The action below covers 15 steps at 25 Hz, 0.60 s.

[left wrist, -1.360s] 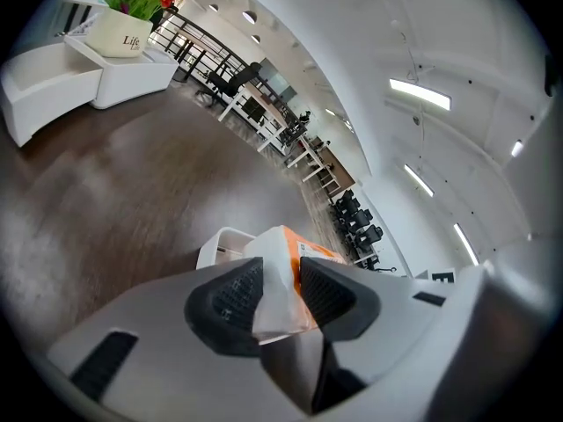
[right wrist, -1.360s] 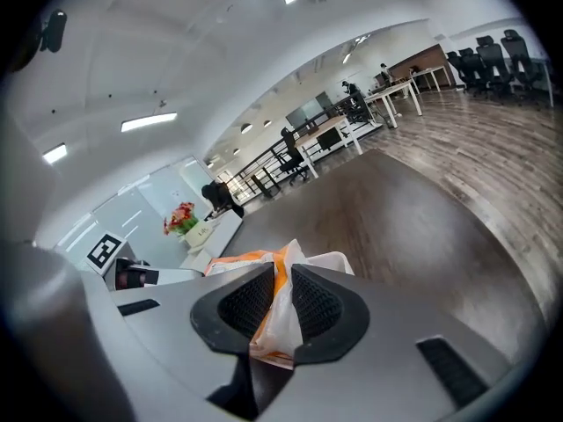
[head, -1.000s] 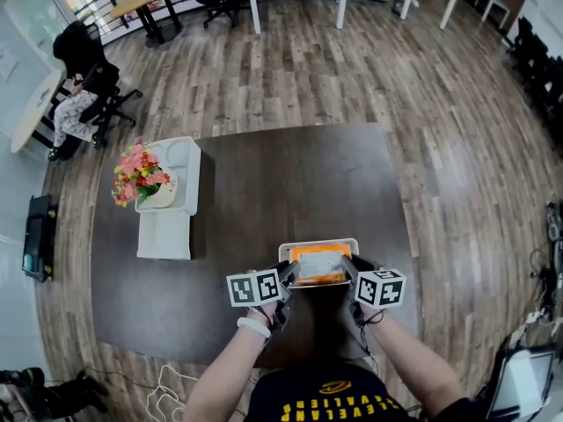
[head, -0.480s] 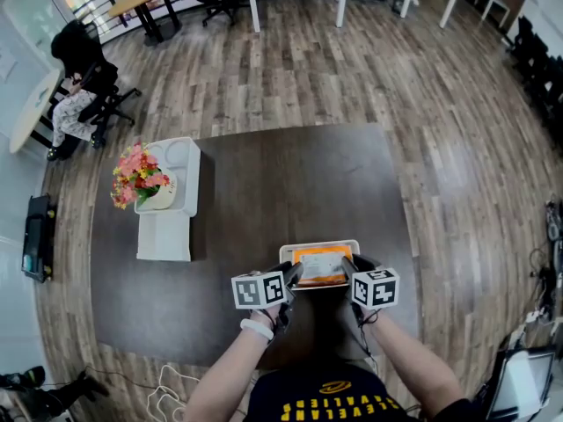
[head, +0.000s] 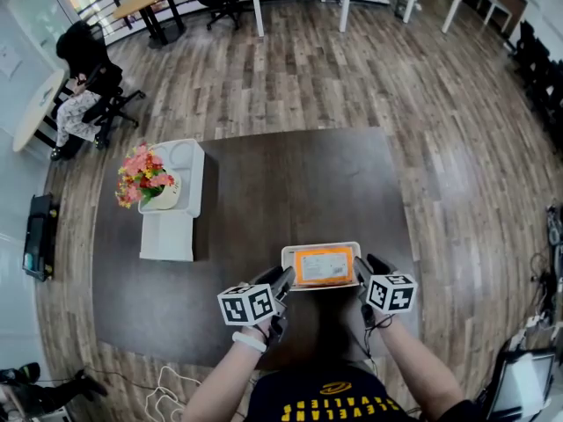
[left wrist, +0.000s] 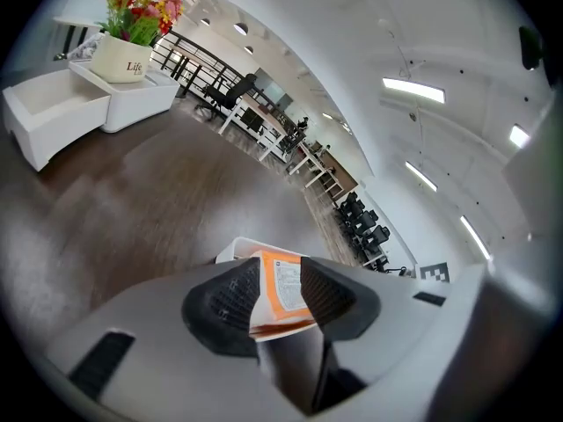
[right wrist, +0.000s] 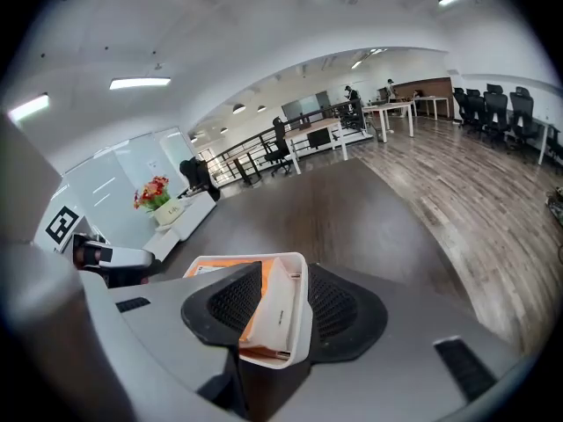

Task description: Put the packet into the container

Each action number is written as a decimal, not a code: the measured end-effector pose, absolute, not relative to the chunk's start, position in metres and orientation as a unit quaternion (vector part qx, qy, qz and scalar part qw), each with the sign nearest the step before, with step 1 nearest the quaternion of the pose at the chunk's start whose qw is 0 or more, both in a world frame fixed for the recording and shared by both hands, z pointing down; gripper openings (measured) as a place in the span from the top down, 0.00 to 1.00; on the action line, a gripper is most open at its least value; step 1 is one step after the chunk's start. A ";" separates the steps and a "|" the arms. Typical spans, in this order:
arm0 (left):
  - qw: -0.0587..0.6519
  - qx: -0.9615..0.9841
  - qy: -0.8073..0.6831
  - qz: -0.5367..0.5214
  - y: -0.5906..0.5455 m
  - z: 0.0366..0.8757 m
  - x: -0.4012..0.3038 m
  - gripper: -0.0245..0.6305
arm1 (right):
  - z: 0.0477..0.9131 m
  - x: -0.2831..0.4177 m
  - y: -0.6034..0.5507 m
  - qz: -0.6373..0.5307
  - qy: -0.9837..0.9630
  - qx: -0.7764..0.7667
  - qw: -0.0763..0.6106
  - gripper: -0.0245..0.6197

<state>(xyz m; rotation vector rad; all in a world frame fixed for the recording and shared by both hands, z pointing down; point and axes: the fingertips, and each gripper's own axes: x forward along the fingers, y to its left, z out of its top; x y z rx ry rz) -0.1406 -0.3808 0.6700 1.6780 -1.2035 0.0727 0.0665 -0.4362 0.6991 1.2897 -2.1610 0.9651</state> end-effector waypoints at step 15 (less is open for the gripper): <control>0.519 0.718 -0.464 -0.001 -0.312 0.632 -0.123 0.76 | 0.633 0.055 -0.372 0.403 -0.813 0.406 0.112 0.73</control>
